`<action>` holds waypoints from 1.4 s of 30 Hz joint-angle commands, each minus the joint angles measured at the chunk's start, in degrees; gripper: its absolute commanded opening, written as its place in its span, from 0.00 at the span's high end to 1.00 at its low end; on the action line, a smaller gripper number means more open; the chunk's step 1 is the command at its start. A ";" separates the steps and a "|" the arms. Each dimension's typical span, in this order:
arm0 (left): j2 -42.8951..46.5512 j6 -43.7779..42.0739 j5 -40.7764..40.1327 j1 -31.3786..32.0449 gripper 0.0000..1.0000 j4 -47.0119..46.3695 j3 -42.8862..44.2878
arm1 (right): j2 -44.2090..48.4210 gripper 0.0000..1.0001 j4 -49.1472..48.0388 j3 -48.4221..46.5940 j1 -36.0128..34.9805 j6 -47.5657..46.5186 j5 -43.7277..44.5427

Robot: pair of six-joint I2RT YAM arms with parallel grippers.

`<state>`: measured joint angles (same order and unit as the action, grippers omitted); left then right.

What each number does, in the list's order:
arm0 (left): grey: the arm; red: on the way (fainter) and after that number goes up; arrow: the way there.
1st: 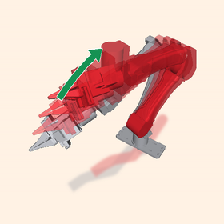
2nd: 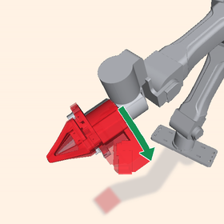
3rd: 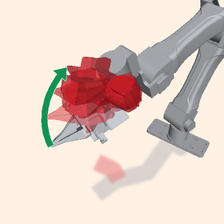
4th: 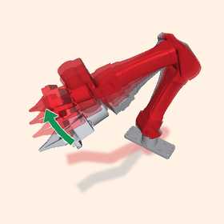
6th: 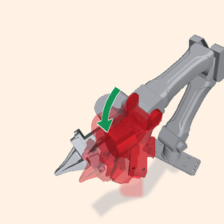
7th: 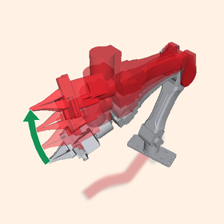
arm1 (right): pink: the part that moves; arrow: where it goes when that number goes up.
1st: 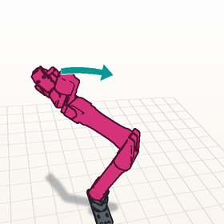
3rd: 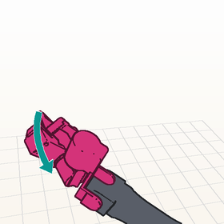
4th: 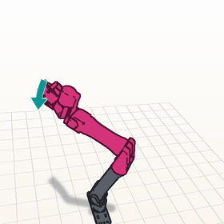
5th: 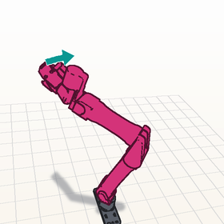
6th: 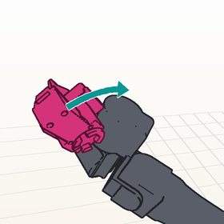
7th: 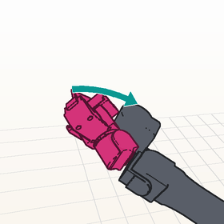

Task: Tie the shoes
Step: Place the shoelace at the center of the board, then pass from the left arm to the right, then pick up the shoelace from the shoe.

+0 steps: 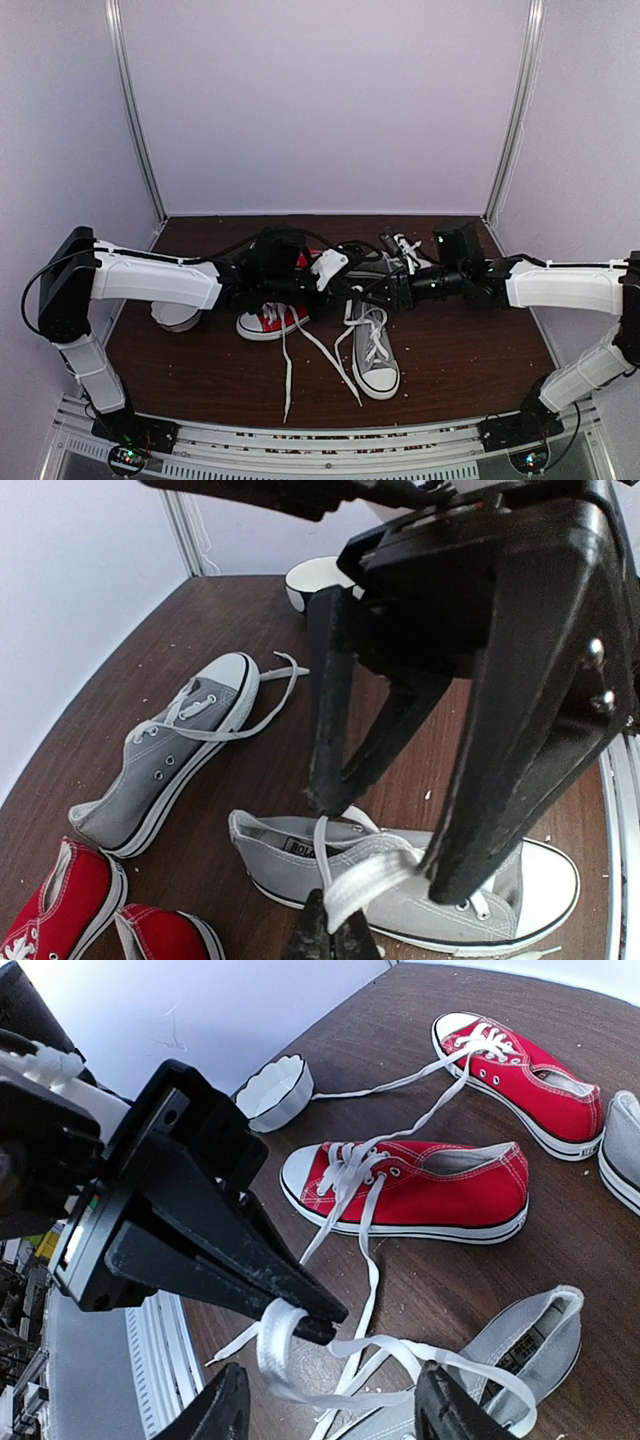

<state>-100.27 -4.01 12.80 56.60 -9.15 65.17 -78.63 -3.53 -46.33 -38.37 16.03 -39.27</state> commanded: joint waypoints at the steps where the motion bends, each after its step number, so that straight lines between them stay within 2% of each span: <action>1: -1.15 0.67 0.27 -0.35 1.00 -1.04 1.80 | -2.80 0.47 -5.94 -0.42 -0.08 -0.94 -1.12; 3: -1.32 0.58 0.44 -0.43 1.00 -1.04 1.96 | -4.19 0.52 -6.22 -0.80 -0.12 -0.70 -1.88; 8: -1.77 0.60 1.36 -0.93 1.00 -0.37 2.60 | -4.15 0.92 -6.03 -0.43 0.03 -1.05 -0.79; 10: -1.85 0.76 2.03 -1.24 1.00 0.02 2.72 | -3.29 1.00 -5.16 0.10 0.47 -1.40 0.91; 13: -3.42 1.04 5.14 -2.10 0.99 4.24 5.31 | -1.88 1.00 -2.59 0.53 1.95 -1.67 5.11; 15: -6.11 1.43 4.84 -2.43 0.85 10.87 9.91 | -0.62 1.00 -1.58 0.63 2.76 -1.58 6.84; 18: -11.17 1.65 3.65 -2.54 0.77 18.65 16.16 | 0.85 1.00 -0.49 0.53 3.02 -1.37 9.47; 23: -14.28 3.59 3.37 -2.55 0.62 19.98 19.24 | 1.11 1.00 2.37 -0.43 3.04 -1.77 13.29; 30: -18.36 4.79 2.83 -2.81 0.63 21.52 22.99 | 2.30 1.00 8.97 -2.79 3.04 -4.25 17.18; 38: -22.13 4.95 3.48 -2.80 0.68 24.42 26.04 | 1.82 1.00 10.74 -5.45 3.04 -4.56 18.83; 42: -22.46 4.95 0.74 -2.80 0.68 25.33 25.68 | 2.03 1.00 11.35 -6.22 3.04 -4.40 19.22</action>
<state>-121.62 0.56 15.31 54.19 15.20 89.78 -77.67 6.85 -50.57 -35.48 12.10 -21.80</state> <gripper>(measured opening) 0.324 0.008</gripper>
